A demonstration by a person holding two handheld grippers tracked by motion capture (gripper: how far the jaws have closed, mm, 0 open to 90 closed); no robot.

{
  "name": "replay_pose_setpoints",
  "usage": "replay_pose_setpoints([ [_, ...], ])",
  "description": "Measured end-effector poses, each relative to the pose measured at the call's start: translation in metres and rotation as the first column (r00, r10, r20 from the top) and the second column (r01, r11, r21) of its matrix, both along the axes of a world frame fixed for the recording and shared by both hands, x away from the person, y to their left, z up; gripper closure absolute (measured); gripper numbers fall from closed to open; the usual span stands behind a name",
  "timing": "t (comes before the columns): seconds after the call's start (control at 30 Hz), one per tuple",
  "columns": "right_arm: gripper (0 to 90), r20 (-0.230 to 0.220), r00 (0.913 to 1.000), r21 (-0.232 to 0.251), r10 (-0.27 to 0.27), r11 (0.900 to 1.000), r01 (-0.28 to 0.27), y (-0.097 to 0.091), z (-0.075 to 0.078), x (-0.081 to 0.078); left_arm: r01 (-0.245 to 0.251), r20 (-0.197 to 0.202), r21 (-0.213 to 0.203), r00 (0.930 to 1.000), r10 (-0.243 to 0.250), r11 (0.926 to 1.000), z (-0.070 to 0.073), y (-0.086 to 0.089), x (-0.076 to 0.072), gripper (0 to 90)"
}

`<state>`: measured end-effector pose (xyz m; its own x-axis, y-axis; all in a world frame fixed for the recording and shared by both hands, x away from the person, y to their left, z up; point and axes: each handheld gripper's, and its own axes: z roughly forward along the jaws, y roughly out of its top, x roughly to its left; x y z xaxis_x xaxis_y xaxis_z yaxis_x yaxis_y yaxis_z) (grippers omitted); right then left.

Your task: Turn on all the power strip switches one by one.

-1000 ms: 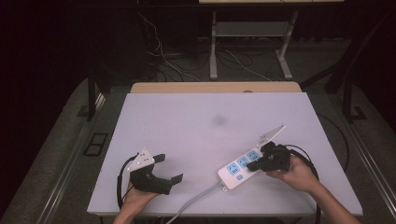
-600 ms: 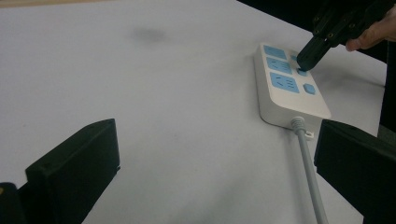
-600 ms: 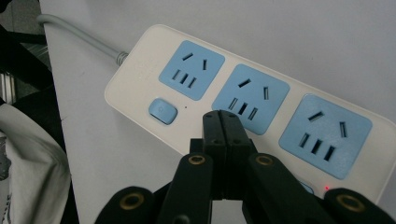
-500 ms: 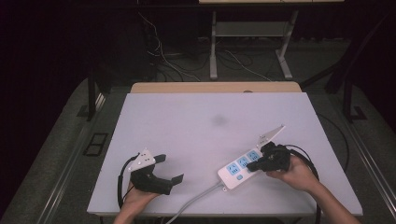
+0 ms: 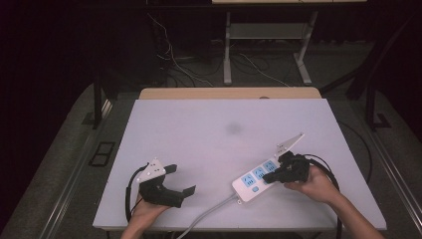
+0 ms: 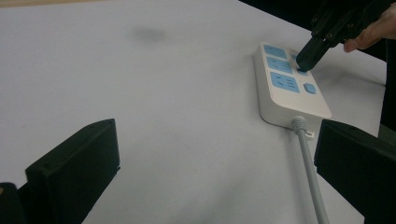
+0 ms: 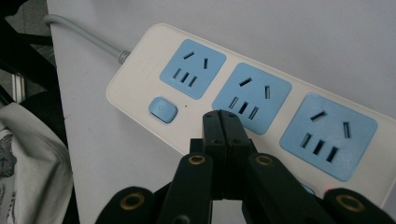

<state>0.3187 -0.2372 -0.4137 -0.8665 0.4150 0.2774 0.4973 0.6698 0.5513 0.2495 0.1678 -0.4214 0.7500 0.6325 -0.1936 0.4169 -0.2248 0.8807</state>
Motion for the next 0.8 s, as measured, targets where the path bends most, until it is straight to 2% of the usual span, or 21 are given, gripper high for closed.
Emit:
replay_pose_setpoints([
  [0.5, 90.0, 0.027, 0.9996, -0.017, 0.003, 0.9999, -0.002, 0.0016, 0.0000, -0.0027, -0.004, 0.002, -0.002, 1.0000, 0.004, 1.0000, 0.0001, 0.0007, 0.0000, 0.0],
  [0.57, 90.0, 0.034, 0.9994, -0.016, -0.002, 0.9999, 0.003, 0.0015, 0.0001, -0.0040, -0.003, 0.002, -0.003, 1.0000, 0.003, 1.0000, 0.0000, 0.0008, 0.0001, 0.0],
  [0.67, 90.0, 0.017, 0.9998, 0.006, -0.005, 1.0000, 0.005, -0.0002, -0.0015, -0.0055, 0.000, 0.004, -0.002, 1.0000, 0.000, 1.0000, 0.0000, 0.0005, 0.0000, 0.0],
  [0.8, 90.0, 0.030, 0.9995, -0.003, -0.008, 1.0000, 0.008, 0.0013, -0.0002, -0.0074, -0.001, 0.005, -0.002, 1.0000, 0.001, 1.0000, 0.0001, 0.0004, -0.0001, 0.0],
])
